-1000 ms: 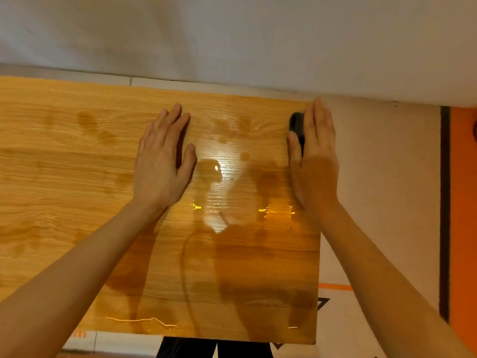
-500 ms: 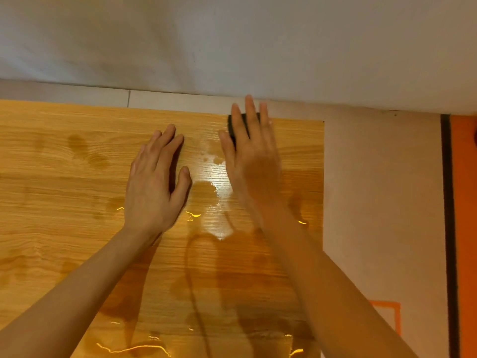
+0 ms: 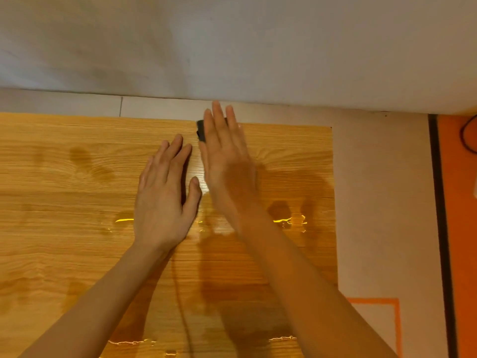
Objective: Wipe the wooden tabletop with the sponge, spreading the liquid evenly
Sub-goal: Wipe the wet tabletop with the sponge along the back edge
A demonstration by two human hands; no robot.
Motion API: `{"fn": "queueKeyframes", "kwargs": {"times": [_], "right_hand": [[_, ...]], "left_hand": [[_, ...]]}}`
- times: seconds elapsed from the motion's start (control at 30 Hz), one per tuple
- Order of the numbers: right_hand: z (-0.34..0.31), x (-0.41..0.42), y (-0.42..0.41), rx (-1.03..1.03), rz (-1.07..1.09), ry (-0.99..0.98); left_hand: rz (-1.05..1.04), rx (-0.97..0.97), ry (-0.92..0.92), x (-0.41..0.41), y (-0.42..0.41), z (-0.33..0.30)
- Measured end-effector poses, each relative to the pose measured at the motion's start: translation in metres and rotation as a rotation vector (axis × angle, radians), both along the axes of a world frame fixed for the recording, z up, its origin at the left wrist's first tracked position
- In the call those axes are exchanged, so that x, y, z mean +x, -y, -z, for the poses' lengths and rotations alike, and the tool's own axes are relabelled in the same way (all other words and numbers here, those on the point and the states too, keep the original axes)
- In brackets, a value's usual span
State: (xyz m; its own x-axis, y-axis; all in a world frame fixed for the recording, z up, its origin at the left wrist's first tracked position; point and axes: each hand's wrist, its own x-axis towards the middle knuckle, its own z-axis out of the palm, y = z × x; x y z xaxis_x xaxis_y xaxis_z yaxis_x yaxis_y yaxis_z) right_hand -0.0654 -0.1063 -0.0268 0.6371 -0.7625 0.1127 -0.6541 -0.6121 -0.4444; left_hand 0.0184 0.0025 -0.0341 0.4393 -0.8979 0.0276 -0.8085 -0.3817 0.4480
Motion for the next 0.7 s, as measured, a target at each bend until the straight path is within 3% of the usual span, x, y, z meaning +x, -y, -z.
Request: {"fn": "queueKeyframes", "kwargs": {"times": [0.1, 0.2, 0.27, 0.33, 0.43, 0.53, 0.7], "right_hand": [[0.001, -0.048, 0.023, -0.125, 0.034, -0.079], [0.000, -0.096, 0.044, -0.009, 0.425, -0.009], [-0.001, -0.076, 0.036, -0.008, 0.532, -0.035], [-0.001, -0.029, 0.015, -0.002, 0.413, -0.068], [-0.001, 0.021, -0.007, 0.053, 0.059, -0.046], [-0.008, -0.010, 0.017, 0.076, -0.046, -0.078], [-0.020, -0.079, 0.034, 0.167, 0.508, 0.000]], "left_hand": [[0.010, -0.009, -0.004, 0.000, -0.001, 0.000], [0.010, -0.012, -0.015, 0.001, -0.001, 0.000], [0.010, -0.024, -0.026, 0.001, 0.000, -0.001], [0.009, -0.035, -0.037, 0.002, 0.000, -0.002], [-0.026, -0.082, -0.134, 0.004, 0.001, -0.007], [-0.010, -0.085, -0.190, 0.013, -0.014, -0.012], [-0.022, -0.022, -0.151, 0.044, -0.059, -0.018]]}}
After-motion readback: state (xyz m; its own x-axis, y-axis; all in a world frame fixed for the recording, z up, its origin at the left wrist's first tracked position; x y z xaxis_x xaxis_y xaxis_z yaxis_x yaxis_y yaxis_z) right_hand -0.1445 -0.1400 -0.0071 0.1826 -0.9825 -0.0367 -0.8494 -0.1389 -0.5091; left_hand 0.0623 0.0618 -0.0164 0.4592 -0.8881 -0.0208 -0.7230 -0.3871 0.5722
